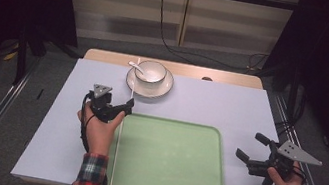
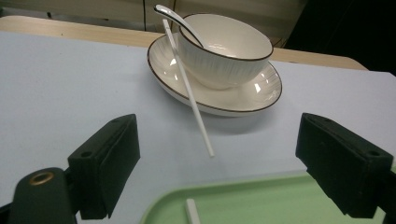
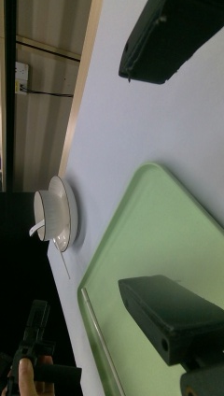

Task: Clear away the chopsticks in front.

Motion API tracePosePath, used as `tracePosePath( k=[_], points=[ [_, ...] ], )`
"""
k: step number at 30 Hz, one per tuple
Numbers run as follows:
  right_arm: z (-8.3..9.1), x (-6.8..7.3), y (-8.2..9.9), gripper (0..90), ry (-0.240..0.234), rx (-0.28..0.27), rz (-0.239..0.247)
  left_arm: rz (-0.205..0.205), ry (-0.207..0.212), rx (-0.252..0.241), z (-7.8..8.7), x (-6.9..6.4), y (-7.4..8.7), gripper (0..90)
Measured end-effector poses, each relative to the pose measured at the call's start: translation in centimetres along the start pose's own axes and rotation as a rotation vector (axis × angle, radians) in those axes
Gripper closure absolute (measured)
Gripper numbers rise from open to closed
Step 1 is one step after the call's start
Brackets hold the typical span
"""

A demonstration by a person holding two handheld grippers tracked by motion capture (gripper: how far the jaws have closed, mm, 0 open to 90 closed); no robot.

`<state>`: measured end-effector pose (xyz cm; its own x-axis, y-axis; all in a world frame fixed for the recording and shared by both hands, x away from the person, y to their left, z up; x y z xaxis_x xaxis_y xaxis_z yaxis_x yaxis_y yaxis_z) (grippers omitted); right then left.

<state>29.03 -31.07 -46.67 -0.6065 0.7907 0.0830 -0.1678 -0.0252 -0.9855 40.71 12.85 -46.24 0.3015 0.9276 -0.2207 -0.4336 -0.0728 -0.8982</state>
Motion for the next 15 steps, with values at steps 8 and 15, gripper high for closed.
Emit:
tracePosePath(
  k=[8, 15],
  points=[
    [0.0, 0.0, 0.0, 0.6, 0.001, 0.000, 0.001, -0.008, -0.024, 0.012, -1.0, 1.3, -0.8, 11.4],
    [0.0, 0.0, 0.0, 0.6, 0.002, 0.001, 0.002, -0.008, -0.037, 0.015, -1.6, 1.9, -1.5, 10.9]
  ],
)
Point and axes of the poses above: each handheld gripper's, and its own axes: z roughly backward along the jaws, y roughly out of its underside, x roughly to its left, the point moved 6 cm from there along -z, roughly forward along the jaws, and after that the axes turned 5 degrees about -x, right-handed, at the moved point
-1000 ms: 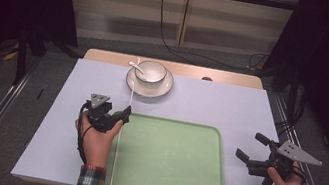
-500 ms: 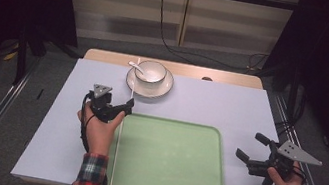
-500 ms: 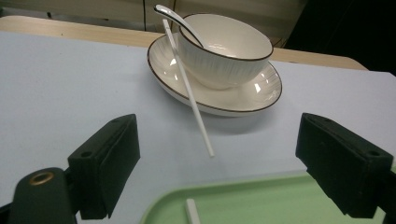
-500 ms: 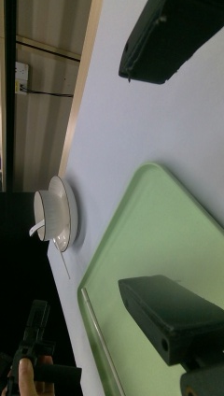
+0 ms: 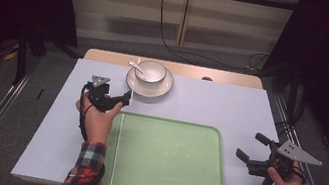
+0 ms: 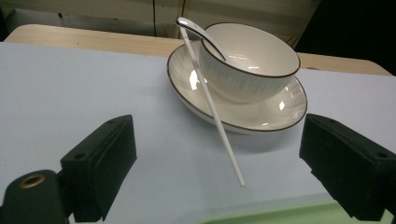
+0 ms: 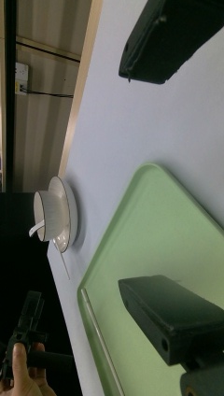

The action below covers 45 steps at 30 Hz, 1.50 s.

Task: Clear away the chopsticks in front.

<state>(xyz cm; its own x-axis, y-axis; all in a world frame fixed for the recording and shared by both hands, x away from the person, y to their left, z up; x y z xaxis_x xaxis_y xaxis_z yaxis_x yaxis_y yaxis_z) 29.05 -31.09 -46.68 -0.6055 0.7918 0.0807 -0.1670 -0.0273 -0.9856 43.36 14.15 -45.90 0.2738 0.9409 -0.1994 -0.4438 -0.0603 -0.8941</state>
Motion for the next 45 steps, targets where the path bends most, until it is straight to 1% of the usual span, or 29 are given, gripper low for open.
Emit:
tracePosePath(
  k=[4, 7, 8, 11, 12, 13, 19, 24, 26, 28, 30, 32, 34, 39, 40, 44, 45],
  points=[
    [0.0, 0.0, 0.0, 0.6, -0.004, 0.003, 0.007, -0.007, -0.005, 0.003, -0.4, 0.2, -0.2, 10.6],
    [0.0, 0.0, 0.0, 0.6, 0.004, 0.000, -0.003, -0.004, -0.010, 0.004, -0.9, 0.2, -0.5, 10.4],
    [0.0, 0.0, 0.0, 0.6, 0.001, 0.003, 0.001, -0.012, -0.010, 0.010, -1.2, 0.3, -0.6, 10.4],
    [0.0, -0.1, 0.0, 0.6, 0.003, 0.002, 0.003, -0.014, -0.014, 0.012, -1.6, 0.4, -0.7, 10.4],
    [0.0, 0.0, 0.0, 0.6, -0.003, 0.003, 0.007, -0.018, -0.015, 0.014, -1.7, 0.4, -0.8, 10.4],
    [0.0, 0.0, 0.0, 0.6, 0.005, 0.000, -0.002, -0.018, -0.021, 0.018, -2.1, 0.5, -0.9, 10.4],
    [0.0, -0.1, 0.1, 0.6, -0.003, 0.003, 0.003, -0.022, -0.025, 0.024, -2.7, 0.7, -1.0, 9.8],
    [0.1, -0.1, 0.1, 0.6, -0.003, 0.003, 0.002, -0.001, -0.015, 0.030, -3.5, 1.0, -1.2, 9.0],
    [0.1, -0.1, 0.1, 0.6, -0.004, 0.003, 0.002, -0.004, -0.022, 0.032, -3.6, 1.1, -1.3, 9.0],
    [0.1, -0.2, 0.1, 0.6, 0.003, 0.000, 0.005, 0.013, -0.018, 0.023, -3.9, 1.2, -1.5, 8.7],
    [0.0, -0.2, 0.1, 0.6, 0.005, 0.001, 0.002, 0.007, -0.015, 0.030, -4.1, 1.2, -1.4, 8.6],
    [0.0, -0.1, 0.1, 0.6, 0.004, 0.003, -0.005, 0.013, -0.013, 0.032, -4.3, 1.2, -1.4, 8.0],
    [0.0, -0.1, 0.1, 0.6, 0.001, 0.003, 0.003, 0.001, -0.019, 0.037, -4.8, 1.3, -1.3, 7.2],
    [0.0, -0.1, 0.2, 0.6, 0.007, 0.006, 0.002, 0.000, -0.008, 0.048, -5.3, 1.4, -1.1, 5.8],
    [0.0, -0.1, 0.1, 0.6, 0.005, 0.005, -0.004, -0.006, -0.005, 0.052, -5.6, 1.4, -1.1, 5.4],
    [0.0, -0.1, 0.2, 0.6, 0.006, 0.007, 0.003, -0.007, -0.006, 0.061, -6.0, 1.3, -1.1, 4.5],
    [0.0, -0.1, 0.1, 0.6, 0.000, 0.005, 0.006, -0.018, -0.008, 0.068, -6.2, 1.3, -1.1, 4.5]
  ],
)
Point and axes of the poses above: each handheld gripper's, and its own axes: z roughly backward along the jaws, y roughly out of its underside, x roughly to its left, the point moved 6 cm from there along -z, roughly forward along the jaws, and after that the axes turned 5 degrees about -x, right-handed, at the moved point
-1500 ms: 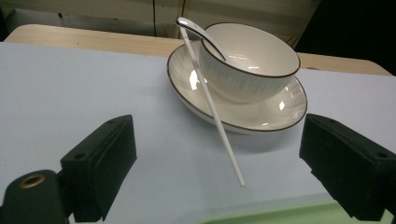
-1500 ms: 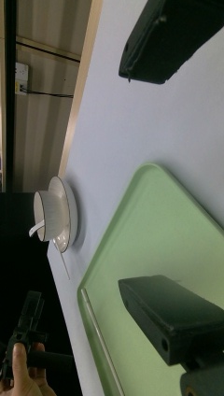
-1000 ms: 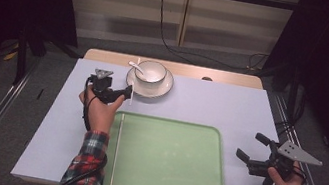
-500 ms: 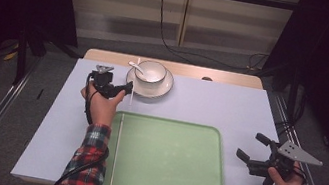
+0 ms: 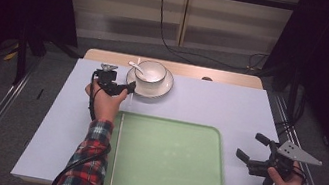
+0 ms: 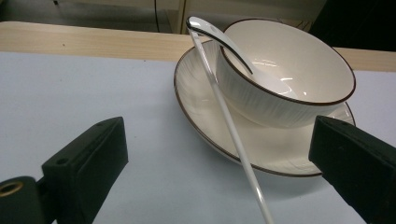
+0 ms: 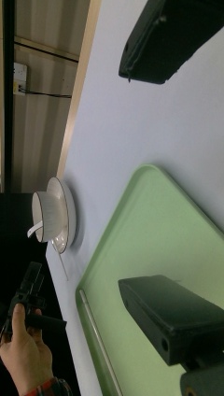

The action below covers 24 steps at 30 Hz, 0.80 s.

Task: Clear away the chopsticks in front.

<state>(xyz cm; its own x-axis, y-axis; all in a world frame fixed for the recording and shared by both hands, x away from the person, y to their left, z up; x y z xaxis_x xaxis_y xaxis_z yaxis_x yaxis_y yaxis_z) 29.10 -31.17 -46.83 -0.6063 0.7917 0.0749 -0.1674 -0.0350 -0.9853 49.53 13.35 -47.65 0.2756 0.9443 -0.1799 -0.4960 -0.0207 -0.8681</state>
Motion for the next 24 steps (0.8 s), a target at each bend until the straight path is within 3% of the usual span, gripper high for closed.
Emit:
tracePosePath(
  k=[16, 24],
  points=[
    [0.0, 0.0, 0.1, 0.6, -0.004, 0.009, 0.000, -0.041, -0.018, 0.026, -1.9, 0.6, 0.2, 13.9],
    [0.0, -0.1, 0.1, 0.6, -0.002, 0.011, -0.001, -0.055, -0.005, 0.037, -2.6, 0.5, 0.1, 25.9]
  ],
)
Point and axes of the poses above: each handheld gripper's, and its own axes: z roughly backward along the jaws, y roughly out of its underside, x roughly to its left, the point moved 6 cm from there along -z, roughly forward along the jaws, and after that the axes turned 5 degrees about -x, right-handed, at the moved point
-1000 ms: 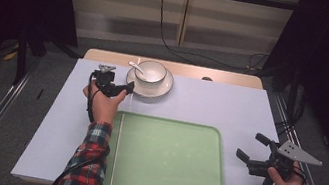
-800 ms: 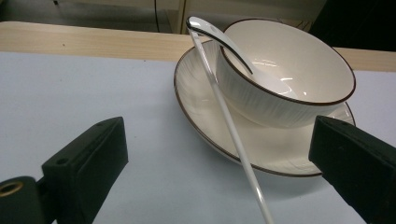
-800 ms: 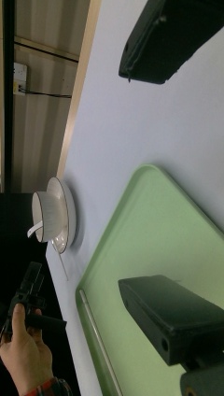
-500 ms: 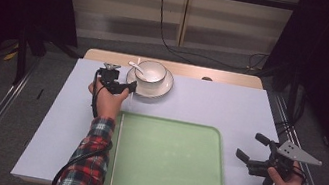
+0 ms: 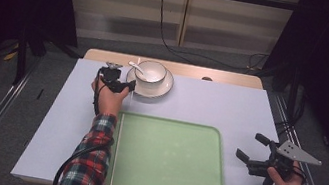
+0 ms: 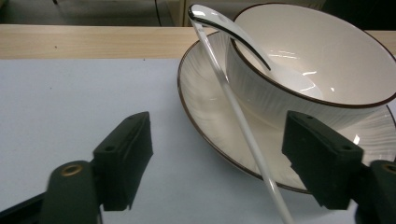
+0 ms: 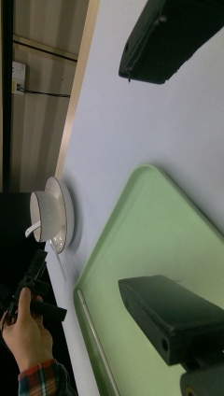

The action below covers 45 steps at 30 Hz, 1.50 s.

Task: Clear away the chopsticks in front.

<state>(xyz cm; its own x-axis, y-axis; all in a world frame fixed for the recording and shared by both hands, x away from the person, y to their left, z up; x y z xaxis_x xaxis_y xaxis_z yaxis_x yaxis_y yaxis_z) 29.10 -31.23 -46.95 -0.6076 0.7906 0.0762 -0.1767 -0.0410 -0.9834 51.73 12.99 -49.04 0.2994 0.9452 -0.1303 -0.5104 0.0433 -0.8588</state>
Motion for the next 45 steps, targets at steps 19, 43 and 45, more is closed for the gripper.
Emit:
tracePosePath(
  k=[19, 43, 45],
  points=[
    [0.1, -0.1, 0.1, 0.6, -0.010, 0.008, 0.009, 0.034, 0.007, 0.064, -1.2, -0.6, -0.1, 60.5],
    [0.1, -0.1, 0.1, 0.6, 0.001, 0.003, -0.001, 0.086, -0.015, 0.145, -2.3, -2.0, 0.1, 75.8],
    [0.1, -0.1, 0.1, 0.6, 0.000, 0.002, 0.000, 0.102, -0.022, 0.141, -2.4, -2.1, 0.1, 76.6]
  ],
)
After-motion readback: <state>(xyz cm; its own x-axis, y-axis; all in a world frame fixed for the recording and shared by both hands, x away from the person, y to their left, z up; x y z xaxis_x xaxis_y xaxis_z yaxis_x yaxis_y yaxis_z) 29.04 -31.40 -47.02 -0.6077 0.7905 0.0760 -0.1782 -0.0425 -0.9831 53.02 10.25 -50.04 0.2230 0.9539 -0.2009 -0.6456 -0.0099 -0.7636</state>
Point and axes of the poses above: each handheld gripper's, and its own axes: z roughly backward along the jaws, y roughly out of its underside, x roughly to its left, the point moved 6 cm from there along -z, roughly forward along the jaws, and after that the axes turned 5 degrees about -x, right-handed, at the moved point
